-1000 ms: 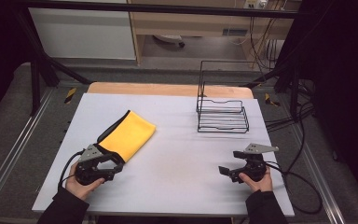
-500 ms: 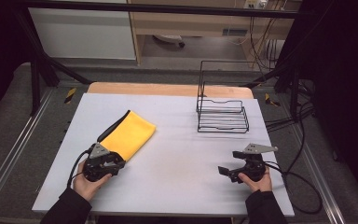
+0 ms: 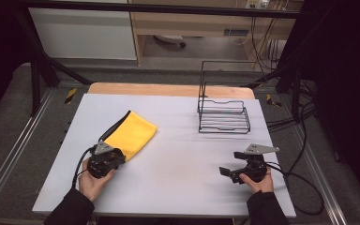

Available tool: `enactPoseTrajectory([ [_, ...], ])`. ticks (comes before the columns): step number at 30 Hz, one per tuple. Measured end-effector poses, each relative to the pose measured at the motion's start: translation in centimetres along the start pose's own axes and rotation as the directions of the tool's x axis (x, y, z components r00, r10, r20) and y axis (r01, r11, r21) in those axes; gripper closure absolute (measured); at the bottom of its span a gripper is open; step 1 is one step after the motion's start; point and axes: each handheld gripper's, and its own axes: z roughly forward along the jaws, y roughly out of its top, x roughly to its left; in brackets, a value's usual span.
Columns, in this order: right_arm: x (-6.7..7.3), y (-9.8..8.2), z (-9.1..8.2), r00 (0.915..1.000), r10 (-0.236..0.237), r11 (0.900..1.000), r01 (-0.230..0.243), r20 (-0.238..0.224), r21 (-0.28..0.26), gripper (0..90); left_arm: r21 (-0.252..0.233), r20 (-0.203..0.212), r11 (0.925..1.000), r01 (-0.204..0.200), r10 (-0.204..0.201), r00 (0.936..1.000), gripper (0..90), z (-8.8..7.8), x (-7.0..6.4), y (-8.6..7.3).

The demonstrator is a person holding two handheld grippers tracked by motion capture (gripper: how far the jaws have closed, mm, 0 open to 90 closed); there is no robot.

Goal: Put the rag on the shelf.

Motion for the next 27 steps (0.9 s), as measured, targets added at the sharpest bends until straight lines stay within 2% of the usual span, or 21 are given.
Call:
enactPoseTrajectory([
  [1, 0.0, 0.0, 0.0, 1.0, 0.0, 1.0, 0.0, 0.001, 0.0, 0.7, -0.003, -0.003, 1.0, -0.002, 0.002, 1.0, 83.5, -0.1, -0.1, 0.0],
  [5, 0.0, 0.0, 0.0, 1.0, 0.0, 1.0, 0.0, 0.0, 0.0, 0.8, -0.017, 0.032, 0.9998, -0.005, 0.006, 0.9995, 84.3, -0.4, -0.7, 0.2],
  [12, 0.1, 0.0, 0.0, 1.0, -0.002, 1.0, 0.002, -0.002, -0.002, 1.0, -0.038, 0.115, 0.9992, -0.008, 0.013, 0.9933, 84.5, -0.4, -3.5, 0.7],
  [17, 0.3, 0.1, 0.1, 0.9999, -0.011, 1.0, 0.011, -0.003, 0.0, 1.1, -0.042, 0.174, 0.9989, -0.02, 0.027, 0.9843, 84.6, -0.2, -5.8, 0.9],
  [20, 0.3, 0.1, 0.1, 0.9999, -0.013, 1.0, 0.013, 0.0, -0.003, 1.1, -0.042, 0.223, 0.9989, -0.021, 0.03, 0.9743, 84.5, 0.2, -7.4, 1.0],
  [24, 0.3, 0.1, 0.1, 0.9999, -0.011, 1.0, 0.011, -0.003, 0.0, 1.1, -0.035, 0.22, 0.998, -0.052, 0.058, 0.9737, 81.8, 0.8, -8.5, 0.9],
  [25, 0.3, 0.1, 0.2, 0.9999, -0.014, 1.0, 0.014, -0.002, 0.0, 1.2, -0.034, 0.229, 0.9972, -0.066, 0.072, 0.9706, 79.5, 0.6, -8.4, 0.9],
  [27, 0.3, 0.1, 0.2, 0.9999, -0.015, 1.0, 0.015, -0.002, 0.001, 1.2, -0.033, 0.28, 0.9979, -0.056, 0.063, 0.9578, 69.8, 0.1, -8.3, 1.1],
])
